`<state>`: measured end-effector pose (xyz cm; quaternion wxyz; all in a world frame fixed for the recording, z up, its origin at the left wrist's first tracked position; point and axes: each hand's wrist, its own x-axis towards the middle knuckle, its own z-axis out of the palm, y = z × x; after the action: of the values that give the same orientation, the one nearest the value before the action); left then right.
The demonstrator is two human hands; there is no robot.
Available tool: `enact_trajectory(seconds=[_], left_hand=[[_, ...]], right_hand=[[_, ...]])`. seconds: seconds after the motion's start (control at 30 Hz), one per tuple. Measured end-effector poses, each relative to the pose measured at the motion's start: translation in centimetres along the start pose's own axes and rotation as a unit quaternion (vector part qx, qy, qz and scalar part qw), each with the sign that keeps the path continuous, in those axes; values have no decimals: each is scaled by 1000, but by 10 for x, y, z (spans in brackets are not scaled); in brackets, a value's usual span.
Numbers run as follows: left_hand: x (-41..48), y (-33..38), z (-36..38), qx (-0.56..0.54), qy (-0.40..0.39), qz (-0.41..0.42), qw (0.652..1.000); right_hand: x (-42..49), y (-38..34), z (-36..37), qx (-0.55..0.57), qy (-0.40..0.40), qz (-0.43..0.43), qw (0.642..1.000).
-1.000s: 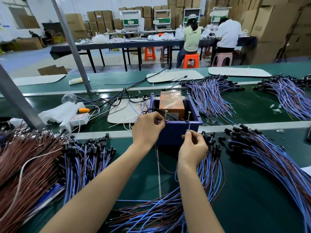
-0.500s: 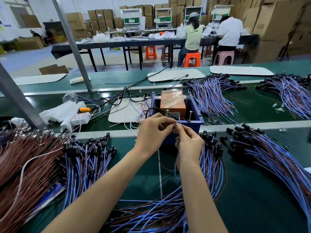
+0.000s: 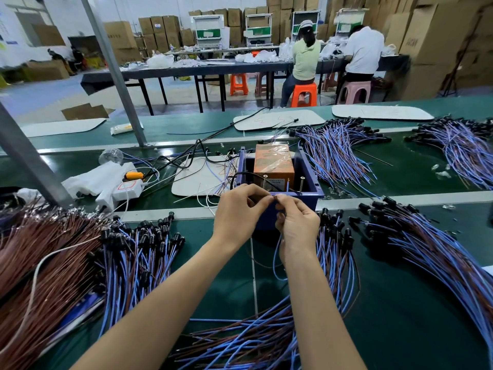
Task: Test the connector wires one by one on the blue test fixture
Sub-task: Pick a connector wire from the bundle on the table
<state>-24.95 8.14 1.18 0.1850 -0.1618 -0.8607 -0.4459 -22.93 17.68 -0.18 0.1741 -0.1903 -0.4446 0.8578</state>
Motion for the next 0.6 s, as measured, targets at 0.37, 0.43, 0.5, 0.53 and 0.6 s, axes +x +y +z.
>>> enact_trajectory(seconds=[0.37, 0.43, 0.5, 0.53, 0.6], left_hand=[[18, -5, 3, 55, 52, -85, 993], [17, -5, 4, 55, 57, -84, 993], [16, -6, 5, 38, 59, -88, 994], [15, -7, 5, 28, 58, -92, 994], [15, -8, 5, 18, 56, -94, 994]], right_hand=[[10, 2, -10, -71, 85, -33, 993], [10, 4, -11, -76, 97, -30, 992], [10, 5, -13, -74, 106, -28, 991], [10, 5, -13, -74, 110, -28, 991], [9, 7, -14, -74, 116, -29, 990]])
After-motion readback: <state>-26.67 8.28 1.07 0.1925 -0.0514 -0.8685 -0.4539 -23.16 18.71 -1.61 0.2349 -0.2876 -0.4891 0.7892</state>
